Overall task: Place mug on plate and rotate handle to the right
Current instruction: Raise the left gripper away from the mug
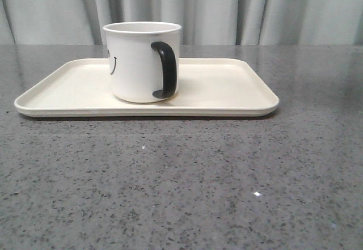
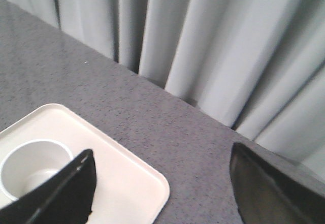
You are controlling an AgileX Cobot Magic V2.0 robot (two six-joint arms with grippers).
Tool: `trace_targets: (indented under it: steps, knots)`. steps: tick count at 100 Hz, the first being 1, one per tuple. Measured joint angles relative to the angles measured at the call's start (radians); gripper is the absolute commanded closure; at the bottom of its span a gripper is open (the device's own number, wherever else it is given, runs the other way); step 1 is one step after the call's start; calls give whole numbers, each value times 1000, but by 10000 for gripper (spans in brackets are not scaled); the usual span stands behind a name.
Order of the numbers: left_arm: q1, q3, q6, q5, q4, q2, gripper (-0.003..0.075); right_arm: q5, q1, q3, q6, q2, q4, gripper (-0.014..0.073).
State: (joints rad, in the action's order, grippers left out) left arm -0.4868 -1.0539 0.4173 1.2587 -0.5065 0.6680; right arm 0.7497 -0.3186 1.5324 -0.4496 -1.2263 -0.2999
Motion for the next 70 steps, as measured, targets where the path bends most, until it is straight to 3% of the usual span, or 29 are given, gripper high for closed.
trace_targets:
  steps: [27,70]
  knots:
    - [0,0,0,0,0,0,740,33,-114,52,-39,-198,-4,43]
    - [0,0,1,2,0,0,740,51,-154,52,-42,-375,-40,43]
